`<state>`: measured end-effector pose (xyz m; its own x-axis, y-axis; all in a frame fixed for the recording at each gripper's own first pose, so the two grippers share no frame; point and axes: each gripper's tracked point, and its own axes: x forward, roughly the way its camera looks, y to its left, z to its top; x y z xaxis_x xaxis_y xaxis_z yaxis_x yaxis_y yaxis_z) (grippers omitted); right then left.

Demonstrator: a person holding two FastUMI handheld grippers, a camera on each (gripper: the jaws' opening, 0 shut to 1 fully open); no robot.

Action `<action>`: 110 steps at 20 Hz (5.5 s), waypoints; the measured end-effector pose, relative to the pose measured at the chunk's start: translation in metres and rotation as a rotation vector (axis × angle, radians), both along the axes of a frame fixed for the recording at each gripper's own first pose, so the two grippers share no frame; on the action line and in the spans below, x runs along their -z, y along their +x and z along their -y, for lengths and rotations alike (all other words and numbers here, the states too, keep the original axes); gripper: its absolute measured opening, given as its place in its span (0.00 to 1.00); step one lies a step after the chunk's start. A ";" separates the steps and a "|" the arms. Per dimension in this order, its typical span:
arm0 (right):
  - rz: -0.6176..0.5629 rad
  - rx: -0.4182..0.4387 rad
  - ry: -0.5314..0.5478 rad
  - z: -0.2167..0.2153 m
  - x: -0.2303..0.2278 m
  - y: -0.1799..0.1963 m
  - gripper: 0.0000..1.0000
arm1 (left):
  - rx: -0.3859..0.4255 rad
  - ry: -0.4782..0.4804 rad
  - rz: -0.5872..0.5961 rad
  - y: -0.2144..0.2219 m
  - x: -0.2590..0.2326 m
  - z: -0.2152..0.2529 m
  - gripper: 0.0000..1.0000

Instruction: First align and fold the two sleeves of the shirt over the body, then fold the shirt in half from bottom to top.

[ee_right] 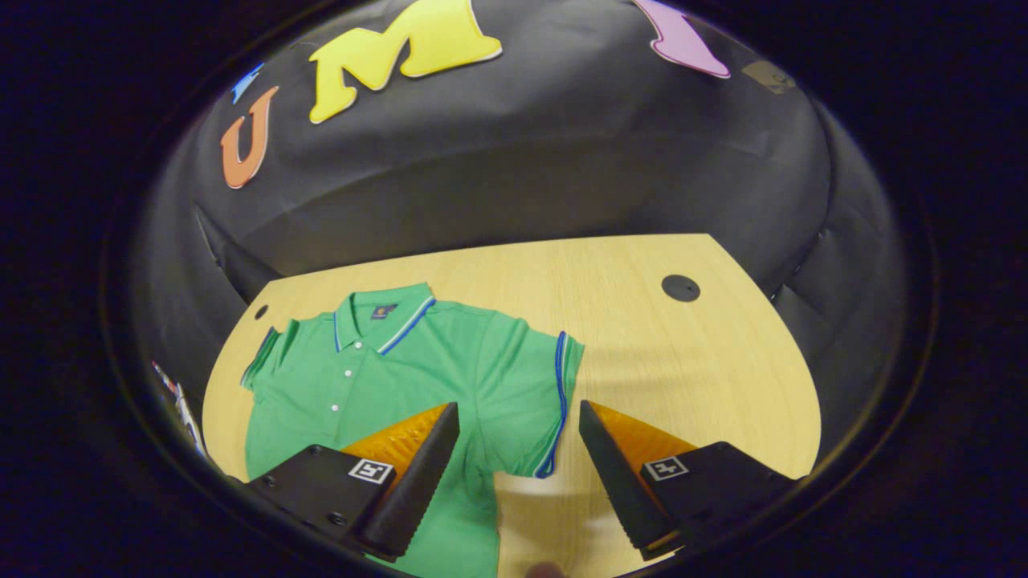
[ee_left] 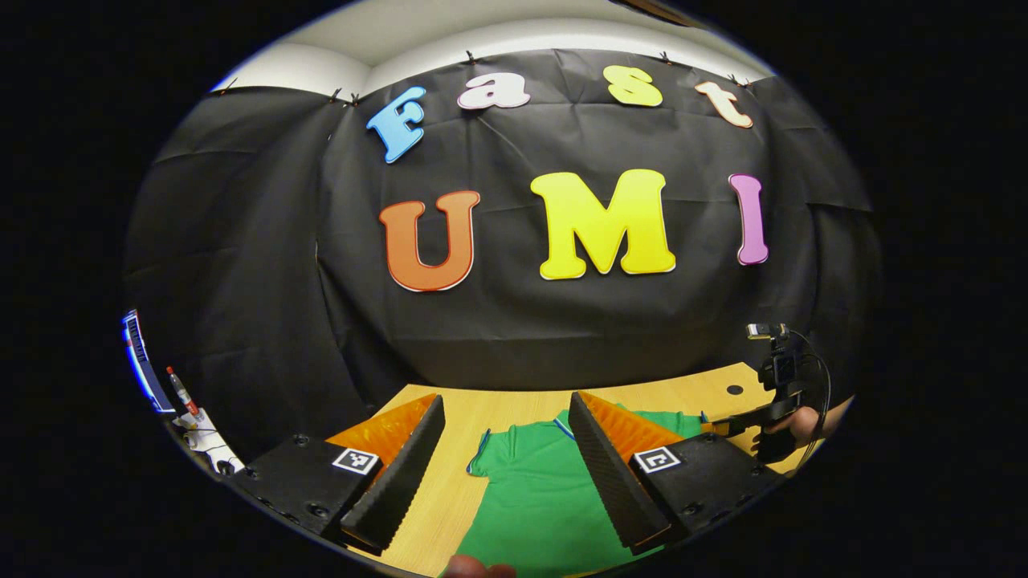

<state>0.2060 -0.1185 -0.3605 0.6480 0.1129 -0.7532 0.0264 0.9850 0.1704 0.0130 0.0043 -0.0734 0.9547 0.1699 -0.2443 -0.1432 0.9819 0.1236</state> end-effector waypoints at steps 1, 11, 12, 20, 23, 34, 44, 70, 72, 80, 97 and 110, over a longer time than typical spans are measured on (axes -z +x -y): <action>-0.021 0.014 -0.007 0.005 0.010 0.003 0.97 | -0.009 0.012 -0.004 -0.001 0.000 -0.002 0.99; -0.081 0.058 0.016 0.015 0.046 0.036 0.97 | -0.029 0.043 -0.059 0.003 0.015 0.005 1.00; -0.102 0.057 -0.002 0.017 0.050 0.036 0.79 | -0.026 0.045 -0.058 0.004 0.015 0.006 1.00; -0.134 0.077 0.069 0.027 0.048 0.030 0.02 | -0.016 0.063 -0.062 0.011 0.017 0.008 1.00; -0.095 0.102 0.107 0.027 0.029 0.032 0.02 | -0.019 0.048 -0.059 0.007 0.017 0.005 1.00; 0.032 0.013 0.124 -0.059 -0.044 0.059 0.02 | -0.119 0.046 -0.066 -0.025 0.015 -0.043 1.00; -0.059 -0.134 0.078 -0.176 -0.023 0.053 0.02 | -0.241 0.026 -0.069 -0.060 0.012 -0.100 1.00; 0.298 -0.143 -0.069 -0.102 -0.260 -0.147 0.98 | 0.240 -0.335 -0.306 0.041 0.134 -0.090 0.99; 0.327 -0.114 -0.079 -0.088 -0.277 -0.156 0.94 | 0.294 -0.342 -0.405 0.047 0.157 -0.085 0.98; 0.307 -0.068 -0.146 -0.047 -0.273 -0.220 0.93 | 0.309 -0.365 -0.561 0.113 0.213 -0.091 0.99; 0.087 0.167 -0.008 0.003 -0.198 -0.285 0.98 | 0.335 -0.189 -0.802 0.171 0.331 -0.118 0.81; 0.109 0.179 -0.094 0.026 -0.191 -0.281 0.98 | 0.339 -0.100 -0.755 0.182 0.299 -0.116 0.04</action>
